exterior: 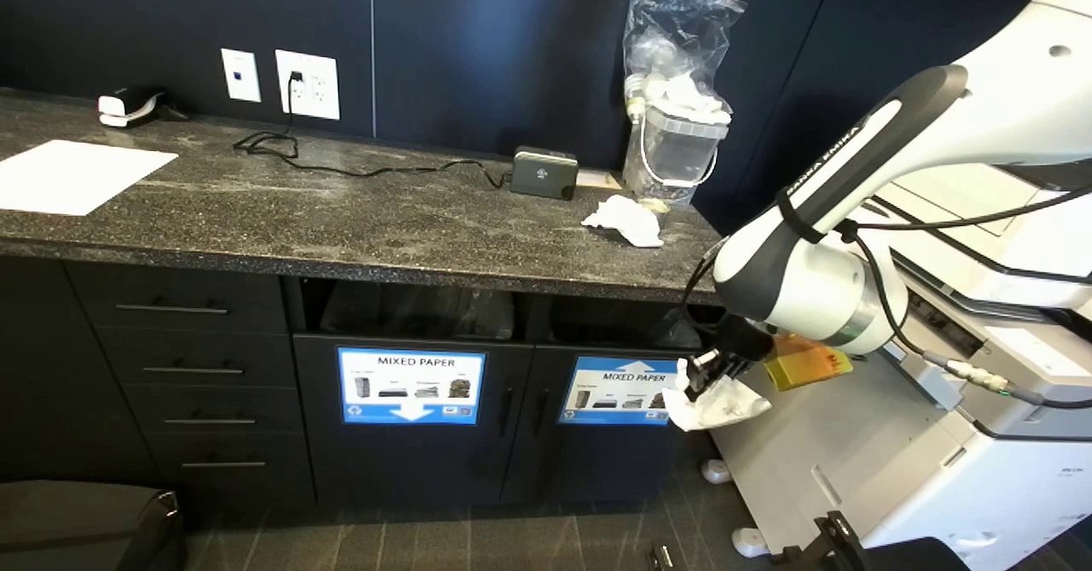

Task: Put the right and left white pieces of paper in the right bin respectively

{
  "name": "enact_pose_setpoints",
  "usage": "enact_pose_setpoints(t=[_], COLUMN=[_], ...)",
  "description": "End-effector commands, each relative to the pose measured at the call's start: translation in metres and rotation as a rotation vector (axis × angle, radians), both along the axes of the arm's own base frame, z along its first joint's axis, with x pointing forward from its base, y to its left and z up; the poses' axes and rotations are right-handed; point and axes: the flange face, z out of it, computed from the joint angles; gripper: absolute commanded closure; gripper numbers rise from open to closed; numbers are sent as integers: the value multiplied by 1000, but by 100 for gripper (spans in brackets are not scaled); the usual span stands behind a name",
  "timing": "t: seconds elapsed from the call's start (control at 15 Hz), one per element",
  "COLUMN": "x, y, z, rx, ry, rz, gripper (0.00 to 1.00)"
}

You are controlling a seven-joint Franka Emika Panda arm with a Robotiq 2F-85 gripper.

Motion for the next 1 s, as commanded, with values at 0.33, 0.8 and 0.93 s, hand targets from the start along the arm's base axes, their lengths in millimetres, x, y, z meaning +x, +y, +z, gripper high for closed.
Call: enact_pose_setpoints(t=[0.33, 0.8, 0.93], x=[6, 6, 6], y=[29, 19, 15], z=[-18, -61, -74], rx=[68, 77, 71], ry=[-118, -208, -256], rz=[176, 241, 238], gripper=[84, 84, 84])
